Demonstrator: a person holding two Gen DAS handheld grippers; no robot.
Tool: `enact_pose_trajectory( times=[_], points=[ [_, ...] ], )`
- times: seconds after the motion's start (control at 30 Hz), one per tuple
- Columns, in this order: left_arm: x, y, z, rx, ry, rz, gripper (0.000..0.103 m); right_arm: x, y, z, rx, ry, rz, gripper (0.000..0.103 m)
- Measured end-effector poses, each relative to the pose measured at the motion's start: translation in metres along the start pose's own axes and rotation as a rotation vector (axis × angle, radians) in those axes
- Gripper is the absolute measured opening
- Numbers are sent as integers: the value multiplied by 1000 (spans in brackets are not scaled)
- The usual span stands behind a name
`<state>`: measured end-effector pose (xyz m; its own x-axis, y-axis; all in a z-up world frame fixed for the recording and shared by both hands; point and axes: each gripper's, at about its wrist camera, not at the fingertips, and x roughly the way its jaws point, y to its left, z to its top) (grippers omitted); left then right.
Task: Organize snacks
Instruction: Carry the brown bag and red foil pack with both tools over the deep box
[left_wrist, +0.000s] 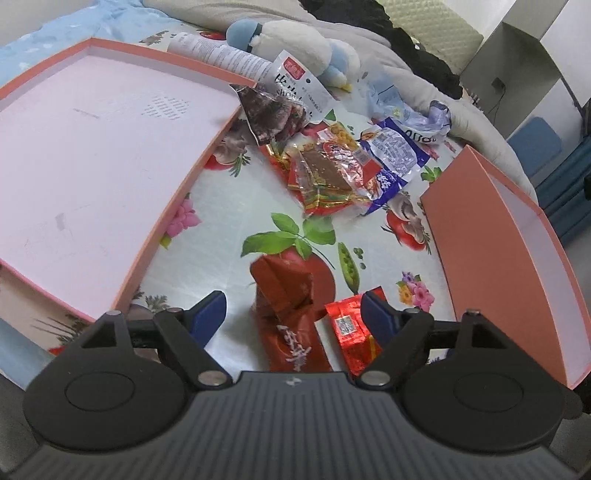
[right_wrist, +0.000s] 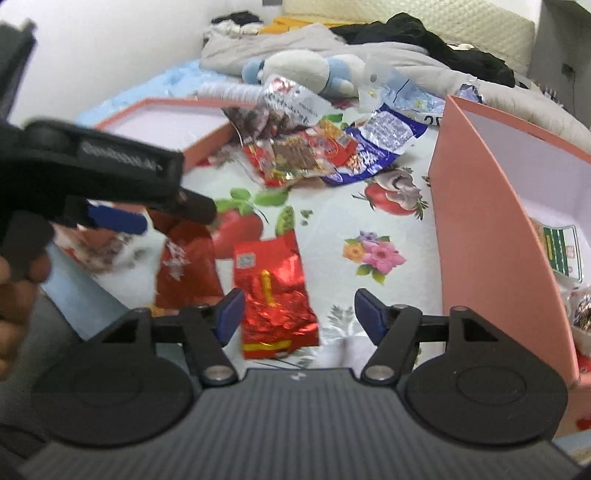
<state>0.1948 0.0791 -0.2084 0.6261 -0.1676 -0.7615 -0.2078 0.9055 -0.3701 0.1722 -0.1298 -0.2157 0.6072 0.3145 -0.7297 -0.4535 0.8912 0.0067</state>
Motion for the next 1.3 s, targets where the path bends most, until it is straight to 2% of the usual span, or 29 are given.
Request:
enact_pose_trajectory(
  times=[0.1,0.23,0.4,0.47,0.5,0.53,0.67,0.87,1.07,1.3],
  points=[
    [4,-5,-7,25,-1,6,81,7,-2,-3,-5,2,40,68],
    [14,-8,-14,62,9,14,70,14,1,-4,-20,-7,79,67],
    [24,-7,-20,78,-8,6,66,25,9,-7,-65,17,99,66],
    [27,-9,-19,89,-11,11,57,26,10,-8,-70,3,106,64],
    [28,-9,-18,88,-8,6,47,26,9,-8,-70,-2,103,57],
    [29,-9,-17,84,-1,-3,41,26,9,-8,-68,-7,96,55],
    [25,-13,-16,108,-2,-6,40,23,2,-5,-17,-4,80,54],
    [4,-22,-13,145,-11,4,39,2,-9,-2,39,-40,12,54],
    [-32,-36,-7,177,-43,-2,38,-39,-21,8,110,-119,-43,54],
    [-80,-59,-5,200,-85,-42,38,-96,-28,14,183,-224,-83,54]
  ],
)
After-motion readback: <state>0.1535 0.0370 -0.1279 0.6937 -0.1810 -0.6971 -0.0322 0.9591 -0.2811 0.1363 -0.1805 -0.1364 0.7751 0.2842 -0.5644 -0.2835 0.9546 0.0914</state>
